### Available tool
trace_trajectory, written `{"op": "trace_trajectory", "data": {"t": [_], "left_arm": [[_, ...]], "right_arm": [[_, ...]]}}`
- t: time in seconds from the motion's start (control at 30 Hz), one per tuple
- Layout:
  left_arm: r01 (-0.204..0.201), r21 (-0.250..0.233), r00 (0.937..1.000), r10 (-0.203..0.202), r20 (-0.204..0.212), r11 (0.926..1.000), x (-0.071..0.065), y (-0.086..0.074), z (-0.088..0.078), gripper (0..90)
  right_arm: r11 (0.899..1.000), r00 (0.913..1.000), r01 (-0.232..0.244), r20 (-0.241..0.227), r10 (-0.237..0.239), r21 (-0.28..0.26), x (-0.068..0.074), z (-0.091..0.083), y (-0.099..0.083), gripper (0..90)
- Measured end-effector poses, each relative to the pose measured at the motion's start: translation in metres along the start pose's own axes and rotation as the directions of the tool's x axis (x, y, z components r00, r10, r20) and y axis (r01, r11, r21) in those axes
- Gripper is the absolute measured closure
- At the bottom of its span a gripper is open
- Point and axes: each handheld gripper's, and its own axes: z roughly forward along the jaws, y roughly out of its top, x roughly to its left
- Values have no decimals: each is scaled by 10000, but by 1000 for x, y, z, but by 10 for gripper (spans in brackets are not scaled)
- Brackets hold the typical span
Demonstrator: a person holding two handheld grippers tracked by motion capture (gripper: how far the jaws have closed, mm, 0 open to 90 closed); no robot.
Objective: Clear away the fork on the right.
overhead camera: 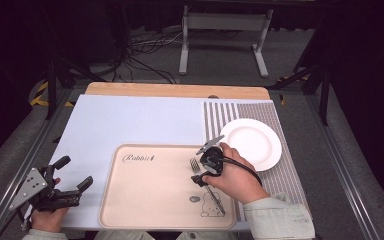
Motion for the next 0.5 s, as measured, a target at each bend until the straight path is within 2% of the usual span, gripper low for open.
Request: {"op": "trace_trajectory", "data": {"t": [0.1, 0.13, 0.2, 0.3, 0.5], "left_arm": [[7, 6, 10000, -7, 0, 10000, 0, 0, 0, 4], [2, 19, 10000, -2, 7, 10000, 0, 0, 0, 4], [4, 20, 10000, -4, 10, 10000, 0, 0, 0, 4], [8, 19, 10000, -8, 10, 10000, 0, 0, 0, 4], [-6, 27, 10000, 6, 17, 10000, 0, 0, 0, 4]], "right_arm": [[9954, 9961, 860, -152, -867, -413, -1, 0, -3, 312], [9930, 9947, 1017, -117, -1026, -604, -1, 1, -3, 318], [9833, 9869, 1584, -177, -1606, -895, -2, 1, -5, 392], [9762, 9799, 1939, -277, -1974, -967, 1, 2, -8, 572], [9720, 9727, 2261, -386, -2288, -639, 1, 9, -13, 824]]}}
